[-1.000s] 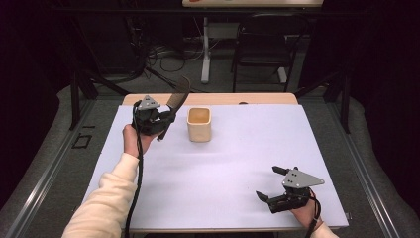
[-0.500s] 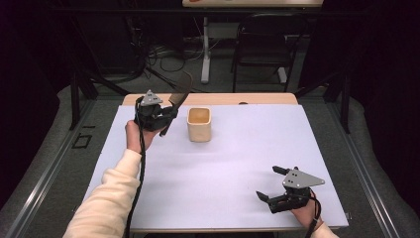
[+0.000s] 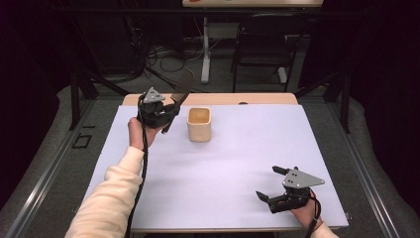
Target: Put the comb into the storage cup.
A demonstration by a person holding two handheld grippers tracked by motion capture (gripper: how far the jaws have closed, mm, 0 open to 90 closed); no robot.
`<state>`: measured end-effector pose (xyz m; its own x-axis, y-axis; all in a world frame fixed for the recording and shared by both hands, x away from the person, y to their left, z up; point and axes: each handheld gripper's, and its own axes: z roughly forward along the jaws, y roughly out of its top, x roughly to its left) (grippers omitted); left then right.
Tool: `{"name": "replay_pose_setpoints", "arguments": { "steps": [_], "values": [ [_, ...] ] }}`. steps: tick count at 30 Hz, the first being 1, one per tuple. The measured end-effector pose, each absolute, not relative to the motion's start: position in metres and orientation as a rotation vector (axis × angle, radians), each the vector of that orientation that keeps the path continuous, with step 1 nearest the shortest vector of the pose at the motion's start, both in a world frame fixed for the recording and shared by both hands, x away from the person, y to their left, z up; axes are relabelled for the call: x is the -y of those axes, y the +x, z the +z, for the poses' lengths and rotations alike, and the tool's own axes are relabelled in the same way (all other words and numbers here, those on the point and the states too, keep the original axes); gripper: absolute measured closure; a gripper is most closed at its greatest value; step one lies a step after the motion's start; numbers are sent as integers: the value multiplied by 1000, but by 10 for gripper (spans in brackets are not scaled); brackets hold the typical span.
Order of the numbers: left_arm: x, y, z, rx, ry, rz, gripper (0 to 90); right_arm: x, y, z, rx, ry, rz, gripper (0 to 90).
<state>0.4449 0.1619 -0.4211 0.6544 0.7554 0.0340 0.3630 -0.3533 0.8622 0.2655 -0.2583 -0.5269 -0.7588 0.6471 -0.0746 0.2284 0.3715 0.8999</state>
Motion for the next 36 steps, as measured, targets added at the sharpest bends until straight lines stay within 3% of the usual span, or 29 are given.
{"name": "replay_pose_setpoints", "arguments": {
  "steps": [36],
  "values": [
    [-149,462,-410,-799,1918,590,723,257,266,-527,-2216,761,1367,15]
  ]
}}
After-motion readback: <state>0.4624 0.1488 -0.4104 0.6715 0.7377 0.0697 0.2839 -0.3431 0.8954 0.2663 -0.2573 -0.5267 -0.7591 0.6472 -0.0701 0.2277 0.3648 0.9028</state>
